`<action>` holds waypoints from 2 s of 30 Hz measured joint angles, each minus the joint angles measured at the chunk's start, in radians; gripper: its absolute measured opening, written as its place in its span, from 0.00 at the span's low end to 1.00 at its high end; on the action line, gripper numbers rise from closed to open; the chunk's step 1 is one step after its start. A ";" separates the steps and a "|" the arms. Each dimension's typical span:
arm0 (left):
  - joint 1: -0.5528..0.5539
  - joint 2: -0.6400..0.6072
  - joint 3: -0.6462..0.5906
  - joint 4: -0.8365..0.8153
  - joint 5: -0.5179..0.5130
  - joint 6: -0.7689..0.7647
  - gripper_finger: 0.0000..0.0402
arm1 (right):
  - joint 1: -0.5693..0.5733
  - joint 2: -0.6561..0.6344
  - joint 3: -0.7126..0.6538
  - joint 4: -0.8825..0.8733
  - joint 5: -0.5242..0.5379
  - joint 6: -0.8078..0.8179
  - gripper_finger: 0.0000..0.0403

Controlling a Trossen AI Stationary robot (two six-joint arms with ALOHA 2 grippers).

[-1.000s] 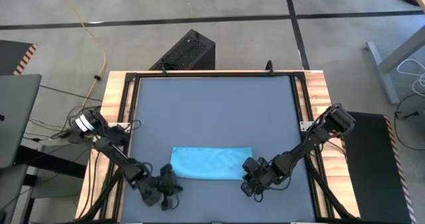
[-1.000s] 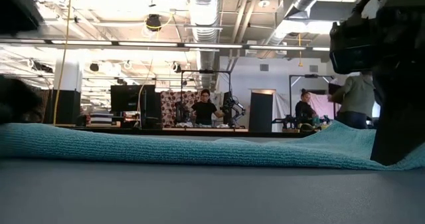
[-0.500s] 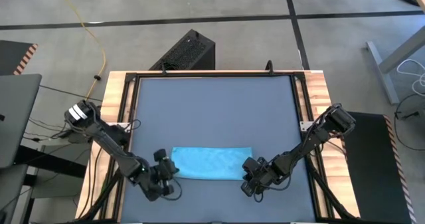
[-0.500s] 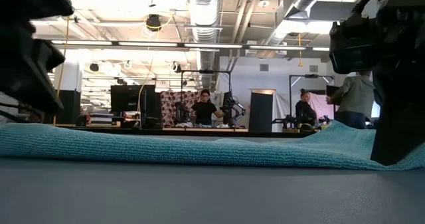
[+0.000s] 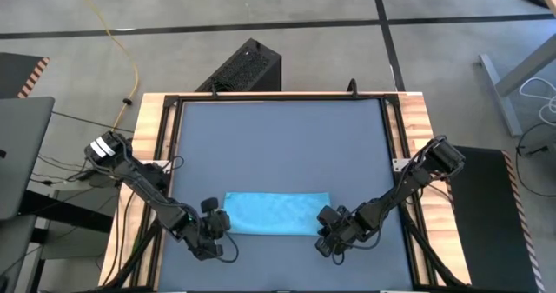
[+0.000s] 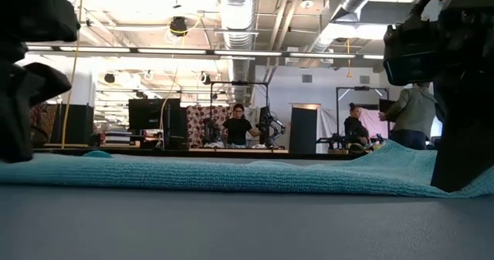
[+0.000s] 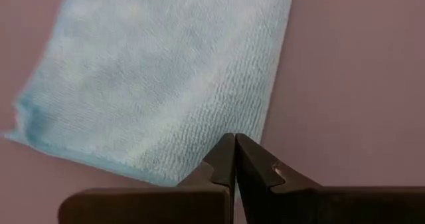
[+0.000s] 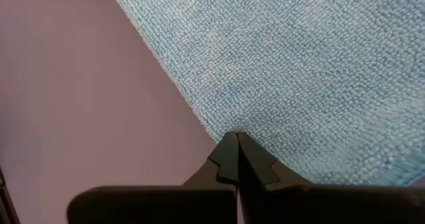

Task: Roll towel
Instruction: Fold the blue towel

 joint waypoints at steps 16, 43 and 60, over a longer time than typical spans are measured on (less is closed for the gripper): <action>0.000 0.002 -0.081 0.153 0.114 -0.108 0.00 | 0.003 0.000 0.003 -0.053 0.009 -0.018 0.04; -0.007 0.016 0.213 -0.058 0.076 -0.050 0.00 | -0.439 -0.217 -0.009 -0.362 -0.184 -0.621 0.04; 0.299 0.067 0.213 -0.122 0.197 0.461 0.00 | -0.255 -0.296 -0.003 -0.404 -0.124 -0.191 0.04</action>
